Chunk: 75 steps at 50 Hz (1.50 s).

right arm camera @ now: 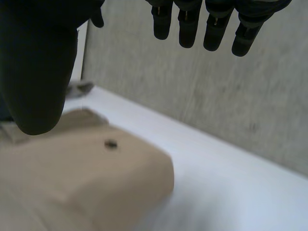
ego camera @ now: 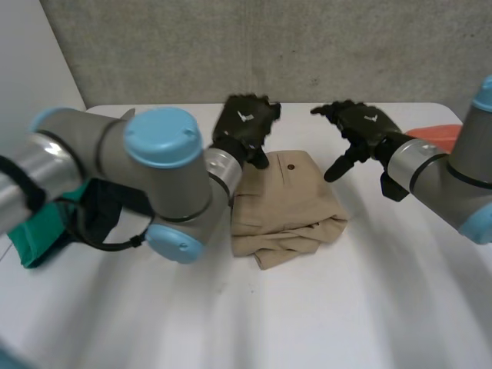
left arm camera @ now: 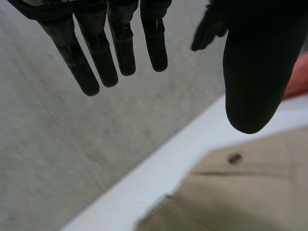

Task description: Fold the laundry.

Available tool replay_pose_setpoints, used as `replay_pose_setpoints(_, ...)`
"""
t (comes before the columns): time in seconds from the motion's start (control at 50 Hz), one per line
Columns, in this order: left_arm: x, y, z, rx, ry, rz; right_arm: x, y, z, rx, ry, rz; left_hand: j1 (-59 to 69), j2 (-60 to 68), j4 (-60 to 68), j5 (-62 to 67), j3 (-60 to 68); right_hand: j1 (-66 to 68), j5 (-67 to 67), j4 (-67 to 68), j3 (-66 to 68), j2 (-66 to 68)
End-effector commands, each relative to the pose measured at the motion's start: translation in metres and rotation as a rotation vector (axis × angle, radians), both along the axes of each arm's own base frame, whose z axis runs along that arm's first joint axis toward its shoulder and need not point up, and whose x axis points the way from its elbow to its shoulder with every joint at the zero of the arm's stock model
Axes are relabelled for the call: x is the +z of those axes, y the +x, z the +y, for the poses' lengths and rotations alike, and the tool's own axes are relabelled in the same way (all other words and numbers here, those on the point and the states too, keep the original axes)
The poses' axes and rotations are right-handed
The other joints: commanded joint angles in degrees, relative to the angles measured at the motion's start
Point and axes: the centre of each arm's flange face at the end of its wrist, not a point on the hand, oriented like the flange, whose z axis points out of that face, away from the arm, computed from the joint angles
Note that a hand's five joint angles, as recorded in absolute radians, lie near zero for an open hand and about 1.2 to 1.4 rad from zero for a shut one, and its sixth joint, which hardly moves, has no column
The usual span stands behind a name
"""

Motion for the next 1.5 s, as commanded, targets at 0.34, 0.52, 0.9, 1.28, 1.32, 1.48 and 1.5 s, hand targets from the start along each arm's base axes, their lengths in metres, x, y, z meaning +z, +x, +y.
replay_pose_setpoints(0.34,-0.058,0.014,0.006,0.136,0.290,-0.285,-0.087,0.022,-0.012,0.072,0.130,0.365,-8.86,-8.68,-7.98,-7.91,-8.75,-3.18,-2.45,-1.97,-1.83,-2.36)
replay_pose_setpoints(0.52,0.014,0.011,0.022,0.104,0.191,-0.168,-0.020,0.017,-0.009,0.020,-0.113,0.385,-15.93,-15.75,-15.05,-14.98,-15.82,-3.18,-2.45,-1.97,-1.83,-2.36)
replay_pose_setpoints(0.9,0.061,0.052,0.062,-0.216,0.292,-0.058,-0.063,0.005,0.100,0.056,-0.256,0.350,-16.99,-16.81,-16.10,-16.03,-16.88,-3.18,-2.45,-1.97,-1.83,-2.36)
replay_pose_setpoints(1.28,0.049,0.067,0.067,-0.311,0.319,-0.036,-0.126,0.033,0.082,0.138,-0.448,0.481,-16.99,-16.81,-16.10,-16.03,-16.88,3.12,3.85,4.33,4.47,3.94)
replay_pose_setpoints(1.32,0.050,0.068,0.067,-0.312,0.318,-0.035,-0.128,0.036,0.076,0.133,-0.455,0.477,-16.99,-16.81,-16.10,-16.03,-16.88,8.32,9.05,9.53,9.67,9.14)
replay_pose_setpoints(1.48,0.052,0.070,0.063,-0.301,0.311,-0.030,-0.112,0.047,0.063,0.110,-0.496,0.439,-16.99,-16.81,-16.10,-16.03,-16.88,12.88,13.61,14.09,14.23,13.70)
replay_pose_setpoints(1.5,0.052,0.070,0.063,-0.298,0.312,-0.031,-0.112,0.048,0.063,0.112,-0.495,0.434,-16.99,-16.81,-16.10,-16.03,-16.88,12.88,13.61,14.09,14.23,13.70)
